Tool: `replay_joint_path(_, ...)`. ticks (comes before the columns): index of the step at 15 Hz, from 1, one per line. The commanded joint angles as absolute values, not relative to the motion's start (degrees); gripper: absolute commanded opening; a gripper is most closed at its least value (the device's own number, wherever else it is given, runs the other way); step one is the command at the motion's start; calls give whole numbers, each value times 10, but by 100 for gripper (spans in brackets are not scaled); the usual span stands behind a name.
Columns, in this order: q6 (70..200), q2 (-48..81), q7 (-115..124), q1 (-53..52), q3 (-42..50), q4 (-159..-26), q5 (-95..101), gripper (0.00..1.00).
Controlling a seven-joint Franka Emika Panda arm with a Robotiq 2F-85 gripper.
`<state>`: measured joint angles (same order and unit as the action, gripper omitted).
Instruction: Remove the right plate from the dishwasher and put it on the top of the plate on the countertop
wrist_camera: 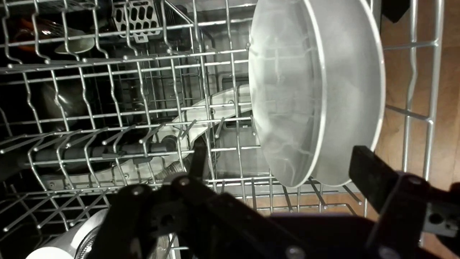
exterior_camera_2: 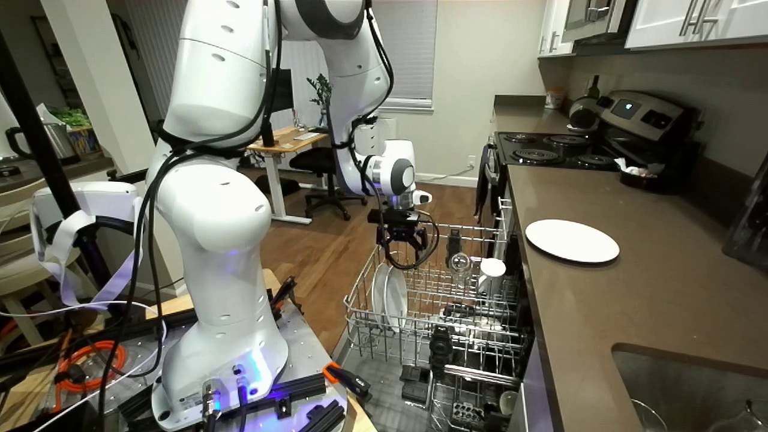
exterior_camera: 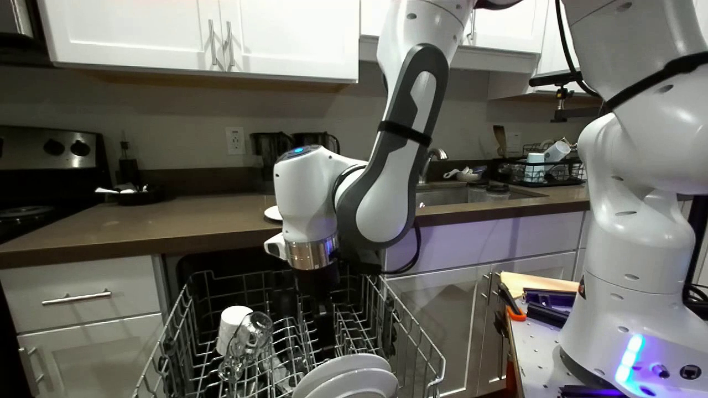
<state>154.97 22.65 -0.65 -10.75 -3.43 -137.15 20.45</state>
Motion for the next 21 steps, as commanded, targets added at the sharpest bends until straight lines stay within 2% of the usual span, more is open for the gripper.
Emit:
replay_joint_path(1,1581,269,-19,-103,-36,-1349,189,100)
replay_joint_path(3,1589,286,-25,-100,-39,-1343,182,100)
replay_joint_path(4,1591,292,-28,-99,-40,-1341,179,97)
replay_joint_path(6,1582,304,-41,-89,-51,-1336,163,72)
replay_joint_path(7,1580,309,-46,-85,-55,-1335,154,77)
replay_joint_path(8,1580,314,-50,-83,-57,-1333,148,63)
replay_joint_path(12,1564,334,-82,-57,-87,-1322,107,36)
replay_joint_path(16,1490,333,-155,6,-142,-1307,34,10)
replay_joint_path(19,1415,318,-174,14,-135,-1287,21,4)
replay_joint_path(21,1379,310,-178,13,-127,-1273,20,9)
